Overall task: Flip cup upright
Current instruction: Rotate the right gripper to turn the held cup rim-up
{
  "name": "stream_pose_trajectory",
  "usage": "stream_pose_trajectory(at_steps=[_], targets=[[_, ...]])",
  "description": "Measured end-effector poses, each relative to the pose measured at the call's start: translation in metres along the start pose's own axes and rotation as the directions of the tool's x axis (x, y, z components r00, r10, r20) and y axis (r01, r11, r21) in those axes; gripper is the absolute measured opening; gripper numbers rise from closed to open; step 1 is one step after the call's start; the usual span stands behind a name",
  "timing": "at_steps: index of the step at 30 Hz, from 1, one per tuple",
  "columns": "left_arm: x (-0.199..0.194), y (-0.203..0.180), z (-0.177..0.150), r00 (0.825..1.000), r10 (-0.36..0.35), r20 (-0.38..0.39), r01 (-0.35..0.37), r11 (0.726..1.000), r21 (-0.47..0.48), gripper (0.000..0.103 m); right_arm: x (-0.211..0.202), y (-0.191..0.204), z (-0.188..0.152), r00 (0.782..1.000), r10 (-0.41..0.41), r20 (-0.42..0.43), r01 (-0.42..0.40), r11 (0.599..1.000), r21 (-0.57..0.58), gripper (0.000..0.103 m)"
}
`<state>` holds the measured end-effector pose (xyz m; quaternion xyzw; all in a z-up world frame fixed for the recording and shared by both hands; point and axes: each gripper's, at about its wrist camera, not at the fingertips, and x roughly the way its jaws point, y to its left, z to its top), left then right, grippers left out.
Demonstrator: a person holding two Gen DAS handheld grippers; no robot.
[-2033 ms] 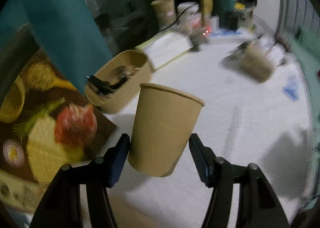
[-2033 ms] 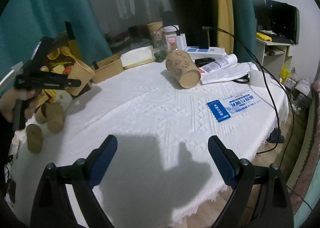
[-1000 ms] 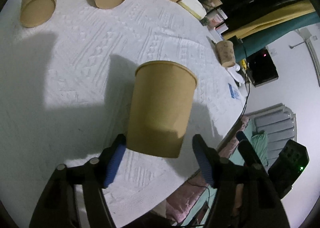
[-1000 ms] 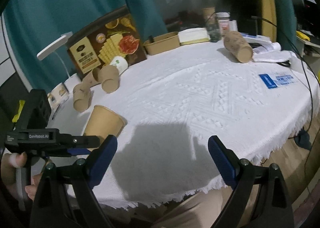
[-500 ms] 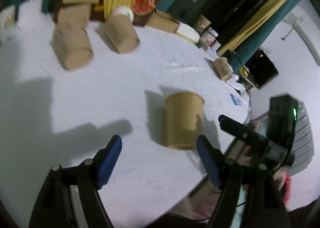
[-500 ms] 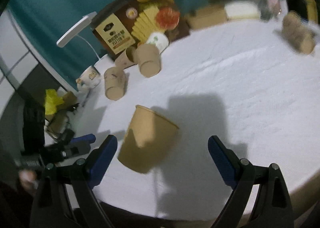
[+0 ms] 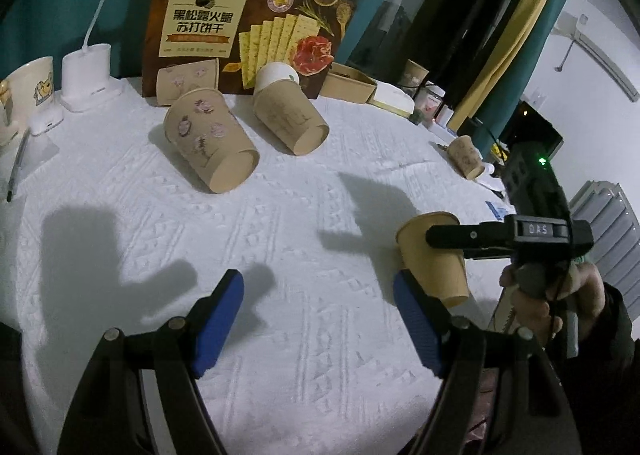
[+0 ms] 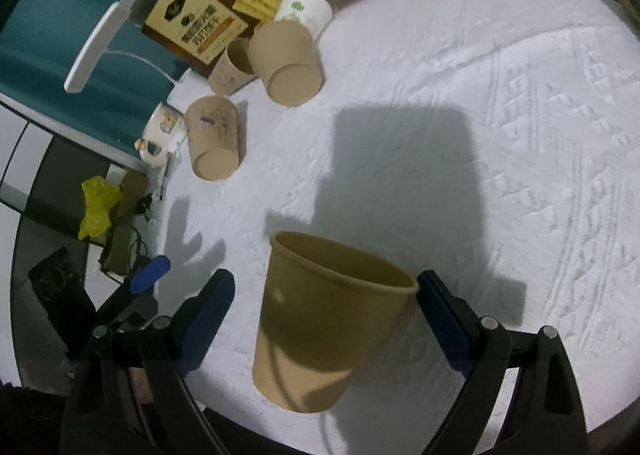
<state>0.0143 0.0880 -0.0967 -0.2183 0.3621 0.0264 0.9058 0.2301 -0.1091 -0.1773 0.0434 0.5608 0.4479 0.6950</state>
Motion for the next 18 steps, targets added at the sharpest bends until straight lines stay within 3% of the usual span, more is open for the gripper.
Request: stream_pose_trajectory(at_steps=[3, 4, 6, 12, 16, 18], targets=[[0.000, 0.005, 0.000, 1.000, -0.001, 0.001, 0.001, 1.000, -0.003, 0.077, 0.005, 0.002, 0.003, 1.000, -0.007, -0.013, 0.007, 1.000, -0.009, 0.087], [0.000, 0.006, -0.001, 1.000, 0.001, -0.001, -0.001, 1.000, -0.004, 0.077, 0.005, 0.003, 0.004, 1.000, -0.008, -0.017, 0.007, 1.000, -0.009, 0.076], [0.001, 0.010, -0.001, 1.000, -0.001, -0.010, 0.001, 1.000, -0.008, 0.077, 0.007, 0.004, 0.005, 0.999, -0.006, -0.034, 0.006, 1.000, -0.011, 0.067], [0.003, 0.014, -0.003, 1.000, 0.013, -0.018, -0.013, 1.000, 0.013, 0.077, 0.003, 0.011, 0.006, 1.000, -0.008, -0.027, 0.006, 0.999, -0.050, 0.066], [0.003, 0.015, -0.003, 1.000, 0.014, -0.016, -0.014, 1.000, 0.014, 0.077, -0.011, 0.027, 0.013, 0.995, -0.055, 0.083, 0.065, 0.990, -0.122, 0.065], [0.003, 0.016, -0.003, 1.000, 0.018, -0.016, -0.018, 1.000, 0.011, 0.077, -0.018, 0.039, 0.017, 0.977, -0.103, 0.187, 0.138, 0.973, -0.185, 0.065]])
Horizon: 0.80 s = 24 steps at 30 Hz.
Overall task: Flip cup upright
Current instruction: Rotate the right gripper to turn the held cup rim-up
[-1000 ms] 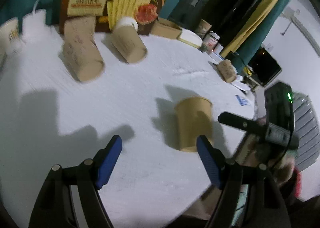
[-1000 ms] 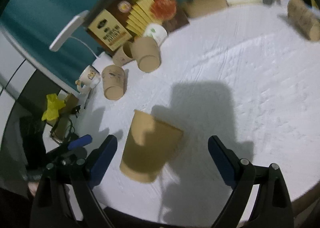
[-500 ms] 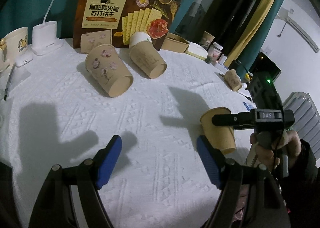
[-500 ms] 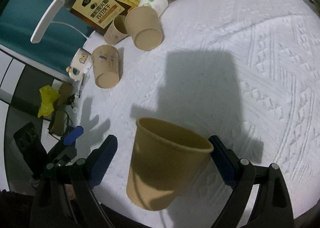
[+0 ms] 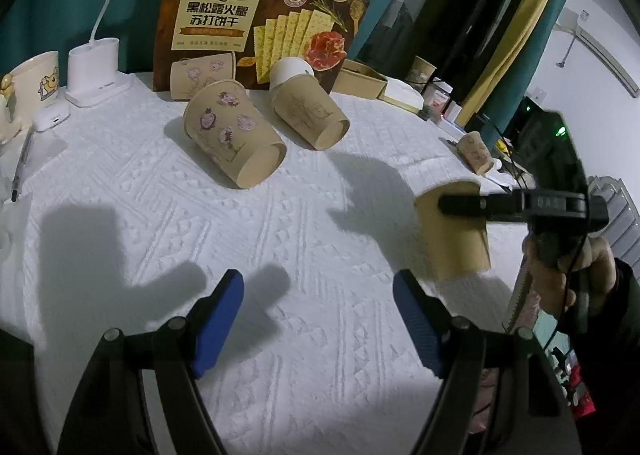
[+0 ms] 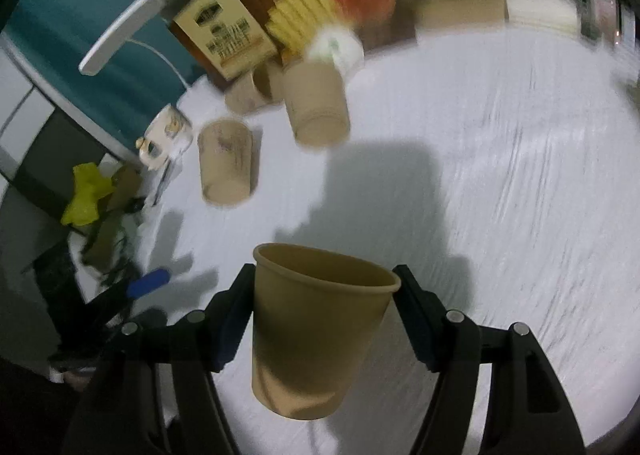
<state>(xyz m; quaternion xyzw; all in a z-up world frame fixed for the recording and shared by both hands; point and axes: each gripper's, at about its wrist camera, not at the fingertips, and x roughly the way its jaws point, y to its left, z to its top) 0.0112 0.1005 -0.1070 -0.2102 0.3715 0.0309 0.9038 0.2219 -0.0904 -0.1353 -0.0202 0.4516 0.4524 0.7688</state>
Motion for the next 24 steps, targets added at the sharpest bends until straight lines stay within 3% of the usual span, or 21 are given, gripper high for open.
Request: stream_pose_trajectory(at_steps=[4, 6, 10, 17, 22, 24], targets=[[-0.001, 0.000, 0.000, 1.000, 0.013, 0.001, -0.013, 1.000, 0.001, 0.077, -0.004, 0.008, 0.006, 0.984, -0.055, 0.167, 0.066, 0.996, -0.059, 0.066], [-0.004, 0.000, 0.000, 1.000, 0.024, 0.005, -0.024, 1.000, -0.002, 0.077, 0.000, 0.013, 0.003, 0.958, -0.133, 0.256, 0.164, 0.981, -0.103, 0.066], [-0.006, 0.004, 0.000, 0.999, 0.048, 0.009, -0.048, 0.999, -0.010, 0.077, 0.005, 0.017, -0.008, 0.913, -0.206, 0.353, 0.264, 0.956, -0.125, 0.066], [-0.005, 0.004, -0.002, 0.998, 0.066, 0.000, -0.066, 0.998, -0.017, 0.077, -0.003, 0.031, -0.035, 0.859, -0.251, 0.445, 0.361, 0.915, -0.181, 0.066], [-0.004, -0.005, -0.004, 0.998, 0.055, -0.007, -0.055, 0.998, 0.004, 0.077, -0.004, 0.041, -0.055, 0.862, -0.273, 0.427, 0.393, 0.892, -0.223, 0.066], [-0.004, -0.008, -0.006, 0.999, 0.054, -0.010, -0.054, 0.999, 0.009, 0.077, -0.007, 0.046, -0.066, 0.850, -0.285, 0.442, 0.417, 0.878, -0.236, 0.066]])
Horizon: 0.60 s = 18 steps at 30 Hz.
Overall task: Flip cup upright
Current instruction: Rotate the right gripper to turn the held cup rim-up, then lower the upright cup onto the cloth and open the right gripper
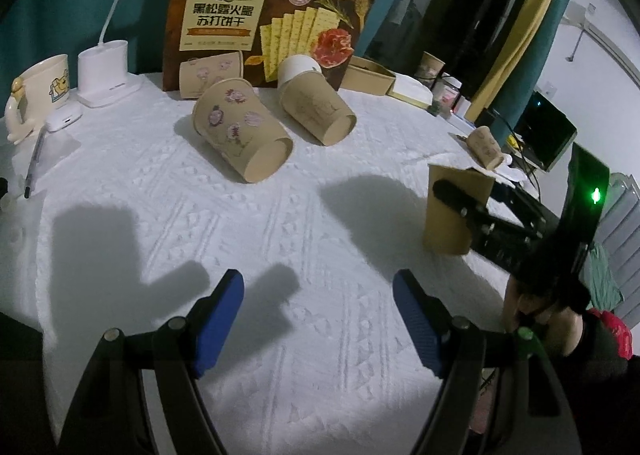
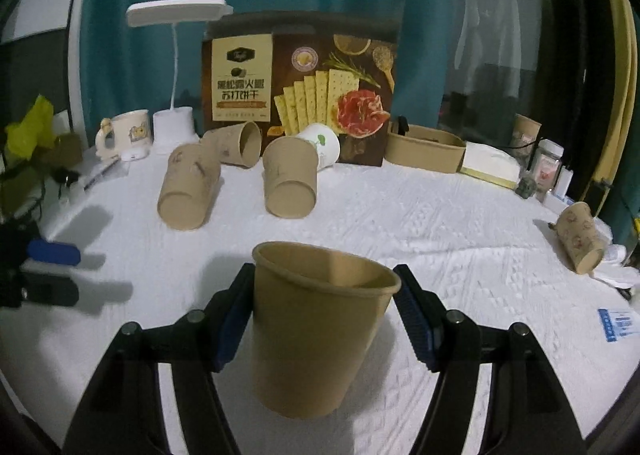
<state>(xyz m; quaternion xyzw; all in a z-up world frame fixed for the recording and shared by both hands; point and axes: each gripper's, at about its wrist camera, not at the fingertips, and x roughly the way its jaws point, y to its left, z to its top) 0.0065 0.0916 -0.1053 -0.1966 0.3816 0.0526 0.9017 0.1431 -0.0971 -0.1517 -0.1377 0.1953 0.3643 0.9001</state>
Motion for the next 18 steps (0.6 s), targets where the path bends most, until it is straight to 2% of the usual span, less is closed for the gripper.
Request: stream_pose_trajectory(at_steps=[9, 18], targets=[[-0.001, -0.012, -0.010, 1.000, 0.003, -0.023, -0.003, 1.000, 0.021, 0.077, -0.026, 0.008, -0.019, 0.999, -0.046, 0.018, 0.047, 0.999, -0.028, 0.066], [-0.007, -0.028, -0.018, 0.999, 0.001, -0.033, 0.000, 0.999, 0.054, 0.077, -0.032, 0.001, -0.031, 1.000, -0.022, 0.010, 0.021, 0.999, 0.031, 0.066]])
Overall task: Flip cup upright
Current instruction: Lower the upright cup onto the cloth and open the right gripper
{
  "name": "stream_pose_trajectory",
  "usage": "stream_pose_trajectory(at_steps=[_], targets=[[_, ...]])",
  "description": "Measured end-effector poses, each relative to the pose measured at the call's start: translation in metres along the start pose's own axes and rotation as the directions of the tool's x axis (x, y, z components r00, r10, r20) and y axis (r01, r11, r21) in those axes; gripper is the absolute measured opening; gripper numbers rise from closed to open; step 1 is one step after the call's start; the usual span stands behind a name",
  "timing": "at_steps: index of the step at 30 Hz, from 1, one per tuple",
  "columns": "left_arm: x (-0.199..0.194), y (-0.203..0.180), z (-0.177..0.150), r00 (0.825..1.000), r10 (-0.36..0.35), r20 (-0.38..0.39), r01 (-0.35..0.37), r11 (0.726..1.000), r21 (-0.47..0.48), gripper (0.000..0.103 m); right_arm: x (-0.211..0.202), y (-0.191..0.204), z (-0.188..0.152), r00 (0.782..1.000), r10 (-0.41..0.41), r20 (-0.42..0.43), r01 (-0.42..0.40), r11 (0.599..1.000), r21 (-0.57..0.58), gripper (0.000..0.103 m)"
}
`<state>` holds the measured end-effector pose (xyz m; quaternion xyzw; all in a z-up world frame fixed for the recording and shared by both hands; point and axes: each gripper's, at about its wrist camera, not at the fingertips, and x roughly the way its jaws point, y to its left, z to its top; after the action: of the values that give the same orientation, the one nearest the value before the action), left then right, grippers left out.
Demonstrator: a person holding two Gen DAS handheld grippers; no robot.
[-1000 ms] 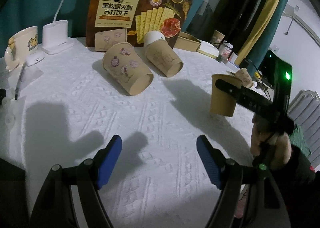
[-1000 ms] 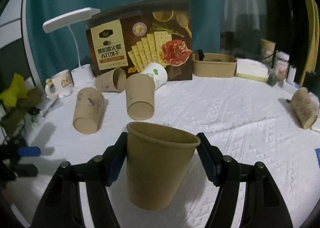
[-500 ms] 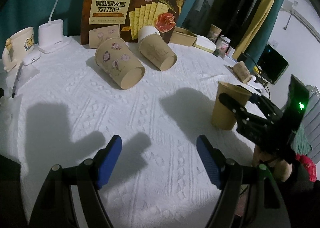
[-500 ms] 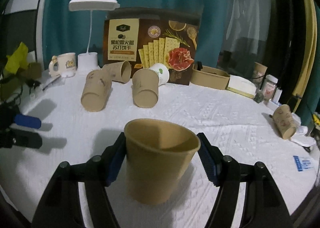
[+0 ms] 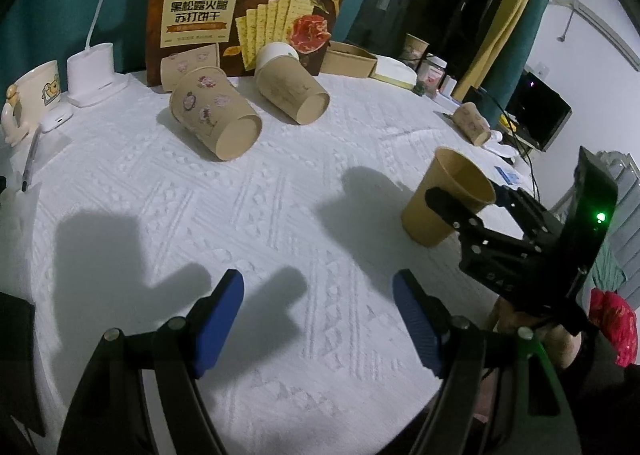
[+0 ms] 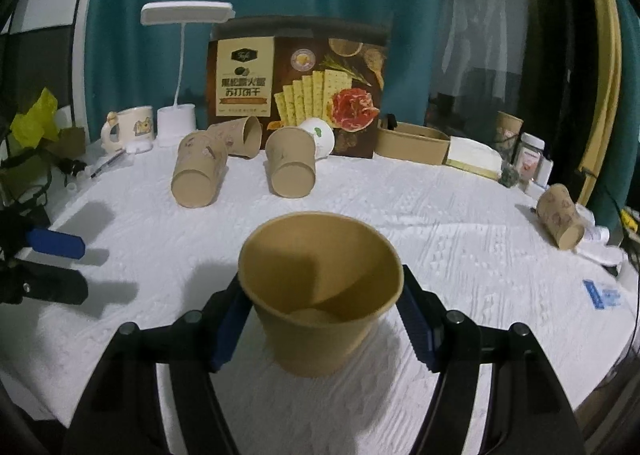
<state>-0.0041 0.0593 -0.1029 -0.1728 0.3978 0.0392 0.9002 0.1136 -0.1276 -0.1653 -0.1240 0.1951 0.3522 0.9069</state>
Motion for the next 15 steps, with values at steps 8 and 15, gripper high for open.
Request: stream_pose_trajectory(at_steps=[8, 15], targets=[[-0.007, -0.012, -0.005, 1.000, -0.004, 0.004, 0.004, 1.000, 0.019, 0.077, -0.013, -0.004, -0.012, 1.000, 0.022, -0.019, -0.021, 0.999, 0.045, 0.066], [-0.006, -0.024, -0.009, 1.000, 0.016, 0.013, -0.016, 0.997, 0.069, 0.077, -0.034, -0.001, -0.027, 0.997, 0.022, -0.074, -0.016, 0.997, 0.074, 0.080]])
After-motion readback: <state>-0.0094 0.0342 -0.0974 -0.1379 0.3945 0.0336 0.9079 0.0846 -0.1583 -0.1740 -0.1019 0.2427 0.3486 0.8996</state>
